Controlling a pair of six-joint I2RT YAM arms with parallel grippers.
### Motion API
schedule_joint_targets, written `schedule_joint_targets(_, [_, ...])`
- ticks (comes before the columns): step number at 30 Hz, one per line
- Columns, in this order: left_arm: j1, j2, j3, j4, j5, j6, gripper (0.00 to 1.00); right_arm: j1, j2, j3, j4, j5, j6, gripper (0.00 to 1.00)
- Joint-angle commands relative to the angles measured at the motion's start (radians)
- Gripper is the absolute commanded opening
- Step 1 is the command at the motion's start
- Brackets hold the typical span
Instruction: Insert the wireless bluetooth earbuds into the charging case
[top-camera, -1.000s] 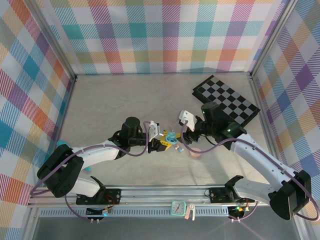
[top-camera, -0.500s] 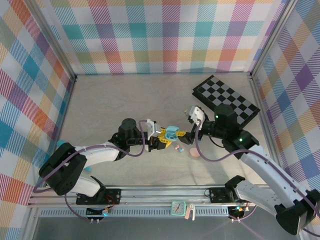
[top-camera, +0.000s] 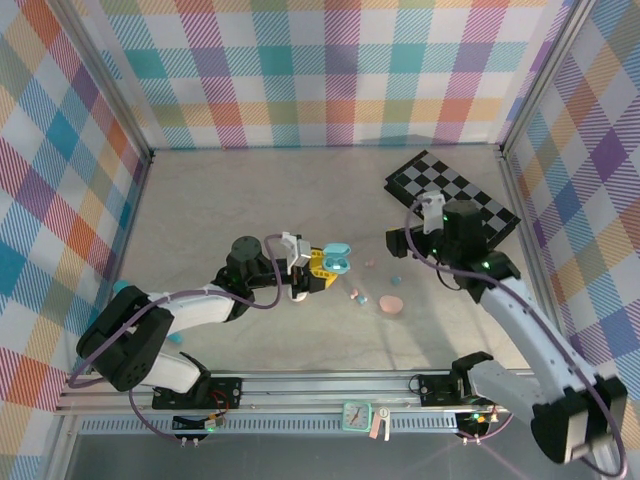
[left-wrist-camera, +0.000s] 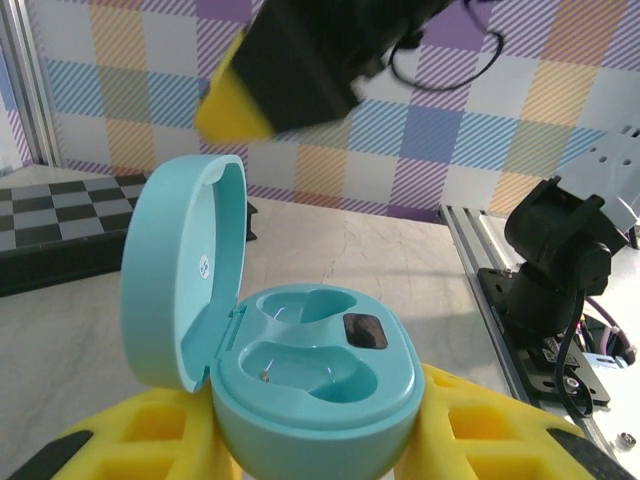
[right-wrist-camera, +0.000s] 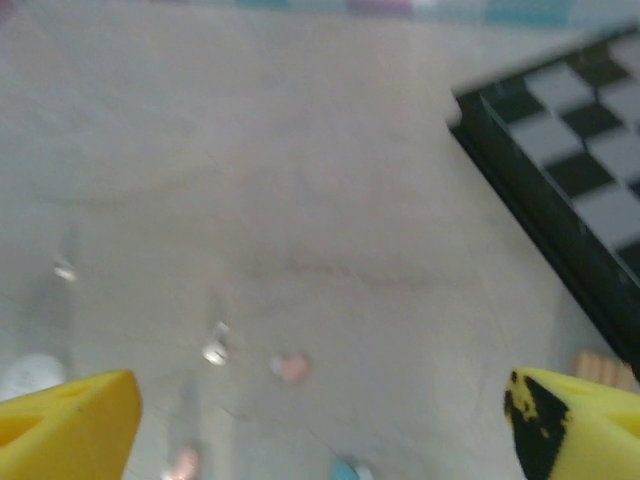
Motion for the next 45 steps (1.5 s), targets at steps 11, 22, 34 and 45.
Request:
schedule_joint_targets(11, [0.149,-0.071,-0.079,0.116,0.019,-0.06,0.36,0.161,0.273,0.004,-0.199,0.4,-0.274,0.76])
schedule_joint_targets(22, [0.216,-0.122,-0.082,0.103,0.004,-0.068,0.36,0.289,0.484,0.055,-0.238,0.51,-0.266,0.62])
schedule_joint_targets(34, [0.224,-0.14,-0.082,0.079,-0.002,-0.054,0.35,0.317,0.599,0.107,-0.23,0.526,-0.296,0.51])
schedule_joint_targets(45, [0.258,-0.146,-0.088,0.097,-0.014,-0.065,0.36,0.32,0.65,0.111,-0.204,0.507,-0.302,0.48])
